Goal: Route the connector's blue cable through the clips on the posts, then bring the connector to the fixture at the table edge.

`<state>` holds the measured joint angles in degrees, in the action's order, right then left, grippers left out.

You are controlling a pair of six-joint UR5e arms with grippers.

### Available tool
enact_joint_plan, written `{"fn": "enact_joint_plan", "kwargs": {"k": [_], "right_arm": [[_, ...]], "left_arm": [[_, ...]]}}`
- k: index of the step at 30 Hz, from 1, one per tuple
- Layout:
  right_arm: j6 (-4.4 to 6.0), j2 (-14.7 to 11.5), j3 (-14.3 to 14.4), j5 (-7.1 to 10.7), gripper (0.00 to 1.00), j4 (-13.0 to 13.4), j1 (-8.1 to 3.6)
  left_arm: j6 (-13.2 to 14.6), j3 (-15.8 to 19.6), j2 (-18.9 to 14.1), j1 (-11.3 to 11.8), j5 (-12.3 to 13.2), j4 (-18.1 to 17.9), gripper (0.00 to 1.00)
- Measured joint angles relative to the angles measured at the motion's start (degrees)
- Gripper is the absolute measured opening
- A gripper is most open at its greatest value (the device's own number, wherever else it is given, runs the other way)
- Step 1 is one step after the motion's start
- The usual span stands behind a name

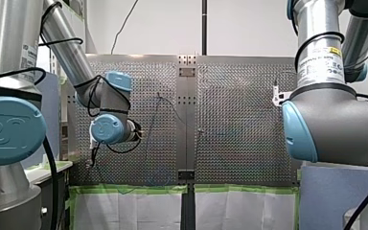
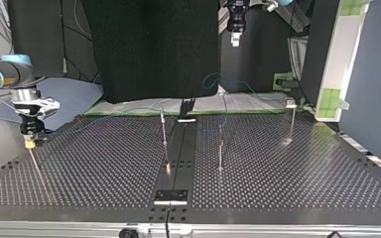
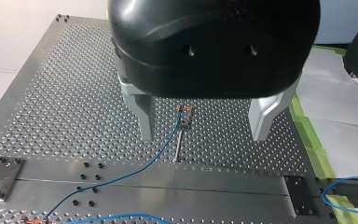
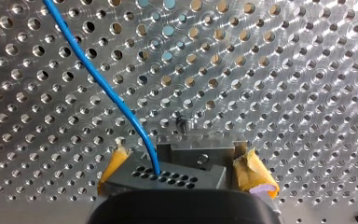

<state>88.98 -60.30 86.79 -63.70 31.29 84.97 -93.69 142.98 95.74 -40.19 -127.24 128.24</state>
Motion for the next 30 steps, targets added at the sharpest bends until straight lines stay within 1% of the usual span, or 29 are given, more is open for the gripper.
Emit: {"fn": "enact_joint_plan", "kwargs": {"k": [14, 19, 26, 30], "right_arm": [[0.2, 0.03, 0.0, -0.2, 1.0, -0.14, 0.11], [-0.24, 0.01, -0.04, -0.47, 1.0, -0.75, 0.58], [-0.16, -0.01, -0.03, -0.55, 1.0, -1.3, 1.12], [-0.05, 0.01, -0.05, -0.55, 1.0, -1.32, 1.19]], "left_arm": [[-0.08, 0.0, 0.0, -0.01, -0.03, 0.24, 1.0], [-0.55, 0.09, 0.0, -0.2, 0.01, 0.21, 1.0], [-0.75, 0.1, 0.02, -0.07, 0.5, -0.97, 1.0], [-0.72, 0.1, 0.01, -0.02, 0.54, -1.27, 1.0]]}}
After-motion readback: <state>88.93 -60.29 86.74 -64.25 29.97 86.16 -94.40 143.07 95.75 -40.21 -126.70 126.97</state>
